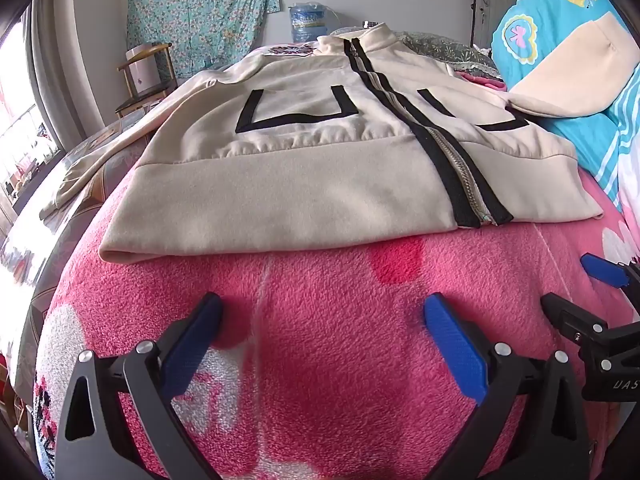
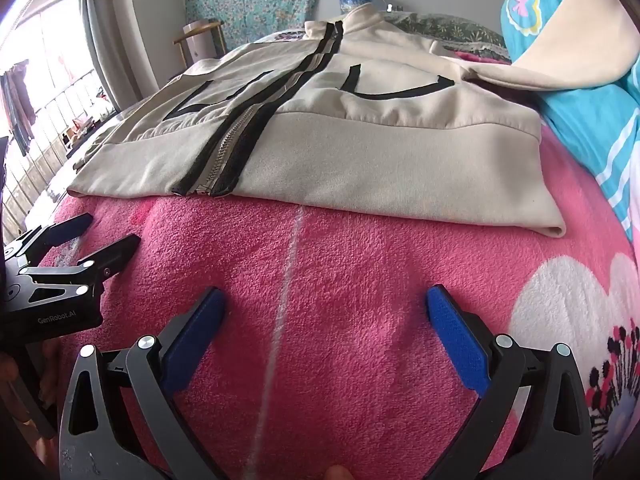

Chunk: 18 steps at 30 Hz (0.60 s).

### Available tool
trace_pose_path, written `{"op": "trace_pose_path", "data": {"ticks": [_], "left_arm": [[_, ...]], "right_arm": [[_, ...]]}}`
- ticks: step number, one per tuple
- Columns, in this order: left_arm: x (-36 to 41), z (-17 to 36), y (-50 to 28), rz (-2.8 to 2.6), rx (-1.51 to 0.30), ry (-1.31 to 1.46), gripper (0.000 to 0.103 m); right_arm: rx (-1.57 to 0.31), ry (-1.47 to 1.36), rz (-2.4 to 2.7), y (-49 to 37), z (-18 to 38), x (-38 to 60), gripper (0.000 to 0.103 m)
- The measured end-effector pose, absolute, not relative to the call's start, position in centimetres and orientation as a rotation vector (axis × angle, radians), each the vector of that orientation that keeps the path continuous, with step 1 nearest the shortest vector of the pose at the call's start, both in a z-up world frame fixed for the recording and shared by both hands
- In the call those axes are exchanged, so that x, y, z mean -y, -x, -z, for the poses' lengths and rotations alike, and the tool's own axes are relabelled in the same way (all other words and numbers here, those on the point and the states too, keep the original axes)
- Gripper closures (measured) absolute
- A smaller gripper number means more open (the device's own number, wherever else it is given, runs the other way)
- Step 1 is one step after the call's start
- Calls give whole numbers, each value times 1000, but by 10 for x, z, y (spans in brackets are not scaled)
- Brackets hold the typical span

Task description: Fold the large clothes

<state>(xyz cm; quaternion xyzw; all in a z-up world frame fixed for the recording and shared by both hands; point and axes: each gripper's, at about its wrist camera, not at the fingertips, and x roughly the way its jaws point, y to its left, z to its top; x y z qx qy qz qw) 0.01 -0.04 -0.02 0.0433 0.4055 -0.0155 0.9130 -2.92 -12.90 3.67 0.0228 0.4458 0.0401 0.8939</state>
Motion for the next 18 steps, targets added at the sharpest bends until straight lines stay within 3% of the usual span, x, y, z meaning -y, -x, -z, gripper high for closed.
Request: {"op": "trace_pose_path", "data": {"ticks": [18], "left_arm": [[0,0,0,35,-834,-83,4]], "right_arm": [[-922,-53,-86,29,-37,129,6]]}}
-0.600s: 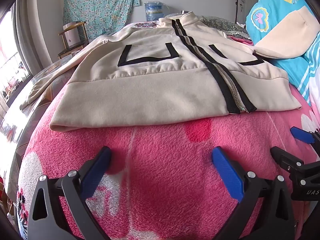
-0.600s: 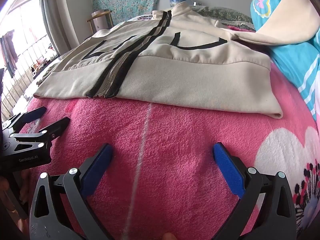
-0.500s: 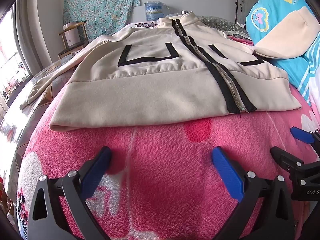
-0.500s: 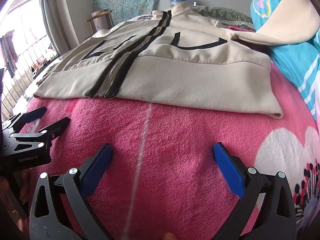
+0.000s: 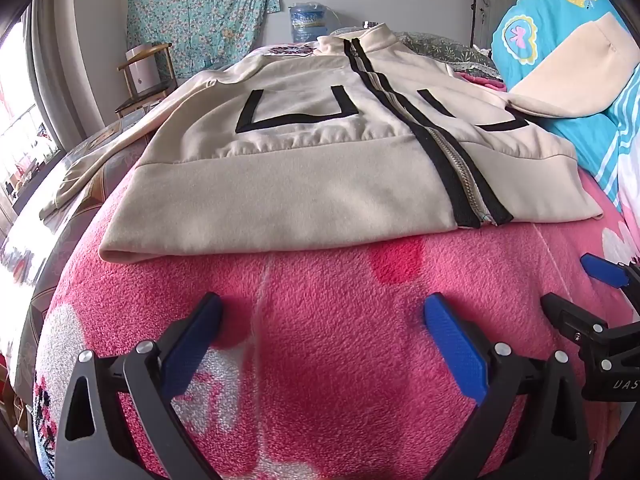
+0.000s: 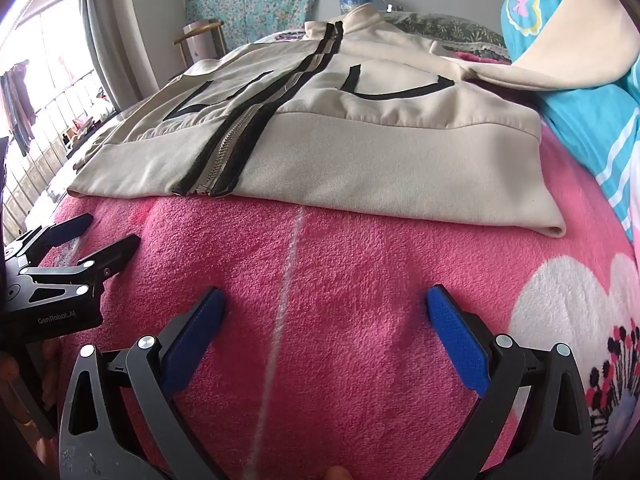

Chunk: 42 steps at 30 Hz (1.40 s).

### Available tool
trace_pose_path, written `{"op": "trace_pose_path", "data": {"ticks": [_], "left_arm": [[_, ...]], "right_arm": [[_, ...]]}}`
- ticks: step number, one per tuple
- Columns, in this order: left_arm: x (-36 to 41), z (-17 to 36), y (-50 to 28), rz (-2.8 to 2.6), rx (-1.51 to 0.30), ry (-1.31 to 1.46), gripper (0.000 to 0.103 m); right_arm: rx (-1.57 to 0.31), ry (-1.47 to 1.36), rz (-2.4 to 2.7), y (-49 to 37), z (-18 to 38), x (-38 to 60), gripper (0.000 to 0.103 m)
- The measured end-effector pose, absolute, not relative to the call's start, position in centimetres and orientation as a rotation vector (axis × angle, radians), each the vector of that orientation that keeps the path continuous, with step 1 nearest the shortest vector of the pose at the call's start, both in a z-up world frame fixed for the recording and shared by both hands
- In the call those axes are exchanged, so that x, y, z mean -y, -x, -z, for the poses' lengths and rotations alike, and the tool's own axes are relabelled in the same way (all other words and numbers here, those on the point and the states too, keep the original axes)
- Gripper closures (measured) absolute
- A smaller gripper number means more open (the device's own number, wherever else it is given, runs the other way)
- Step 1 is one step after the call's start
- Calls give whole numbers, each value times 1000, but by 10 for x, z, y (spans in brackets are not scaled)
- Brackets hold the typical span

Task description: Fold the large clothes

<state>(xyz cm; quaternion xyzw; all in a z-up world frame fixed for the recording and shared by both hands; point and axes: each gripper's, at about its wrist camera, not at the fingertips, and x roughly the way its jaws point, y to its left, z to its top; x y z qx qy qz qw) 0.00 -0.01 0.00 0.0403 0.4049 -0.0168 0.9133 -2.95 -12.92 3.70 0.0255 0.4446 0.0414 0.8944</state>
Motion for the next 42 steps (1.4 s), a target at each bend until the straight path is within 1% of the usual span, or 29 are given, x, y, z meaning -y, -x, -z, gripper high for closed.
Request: {"op": "trace_pose_path", "data": {"ticks": [42], "left_arm": [[1,0,1,36,-833,-80,4]], "right_arm": [[-922,-56,-88,32,-39,133,7]]}}
